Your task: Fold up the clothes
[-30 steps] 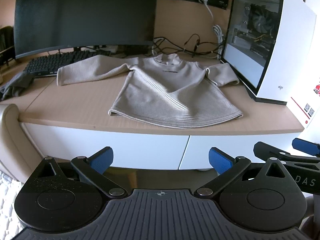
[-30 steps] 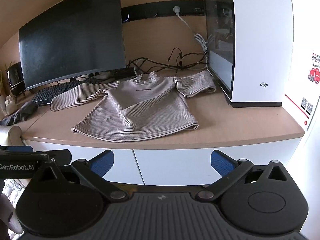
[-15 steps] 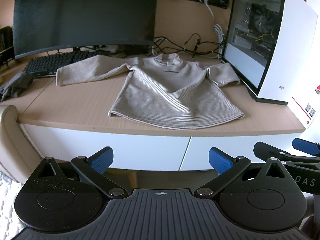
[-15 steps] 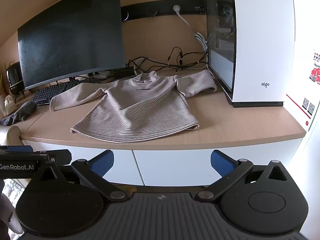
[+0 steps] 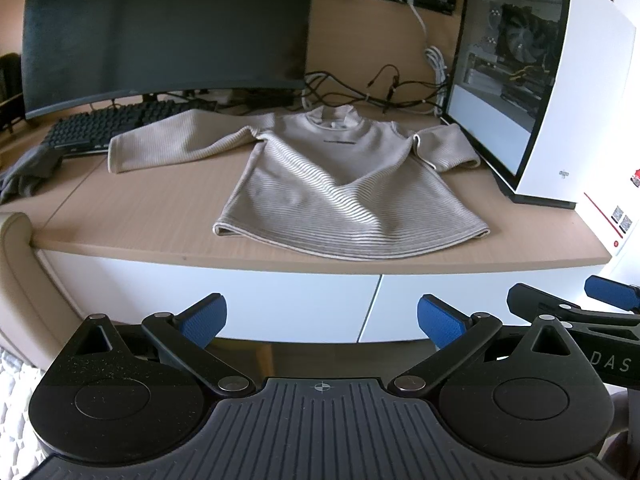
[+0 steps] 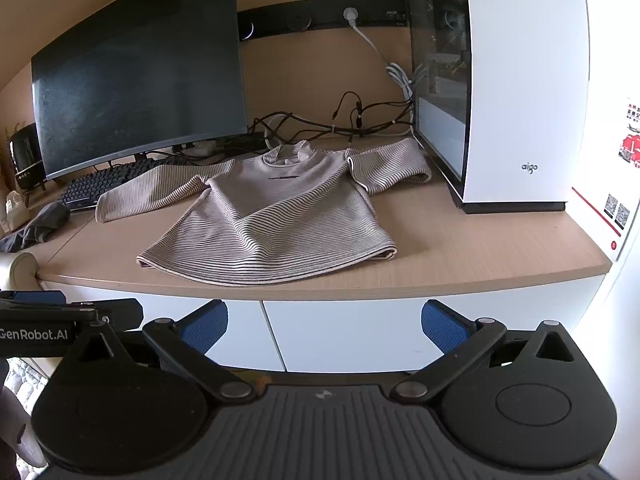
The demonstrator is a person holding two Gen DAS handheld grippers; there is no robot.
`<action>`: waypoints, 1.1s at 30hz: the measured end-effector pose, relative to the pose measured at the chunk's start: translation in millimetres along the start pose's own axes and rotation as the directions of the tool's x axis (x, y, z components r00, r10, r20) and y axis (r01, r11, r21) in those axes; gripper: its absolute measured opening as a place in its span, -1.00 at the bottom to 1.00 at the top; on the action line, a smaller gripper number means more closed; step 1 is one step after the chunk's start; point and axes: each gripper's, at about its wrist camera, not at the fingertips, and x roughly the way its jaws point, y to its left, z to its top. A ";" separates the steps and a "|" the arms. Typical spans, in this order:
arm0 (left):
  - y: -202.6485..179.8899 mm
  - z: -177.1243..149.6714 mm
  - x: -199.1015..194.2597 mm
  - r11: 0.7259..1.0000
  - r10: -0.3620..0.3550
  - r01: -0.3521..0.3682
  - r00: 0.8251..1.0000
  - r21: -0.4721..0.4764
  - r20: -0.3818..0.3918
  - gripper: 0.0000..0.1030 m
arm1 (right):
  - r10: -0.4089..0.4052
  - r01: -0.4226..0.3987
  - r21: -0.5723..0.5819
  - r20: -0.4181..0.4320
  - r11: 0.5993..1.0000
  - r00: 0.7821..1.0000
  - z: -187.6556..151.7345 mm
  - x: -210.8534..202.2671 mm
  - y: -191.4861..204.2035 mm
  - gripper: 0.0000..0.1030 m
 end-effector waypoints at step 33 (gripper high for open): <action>5.7 8.6 30.7 1.000 -0.009 0.008 0.998 -0.015 -0.067 1.00 | 0.004 -0.003 0.021 -0.048 1.000 0.999 9.0 30.4 -5.2 1.00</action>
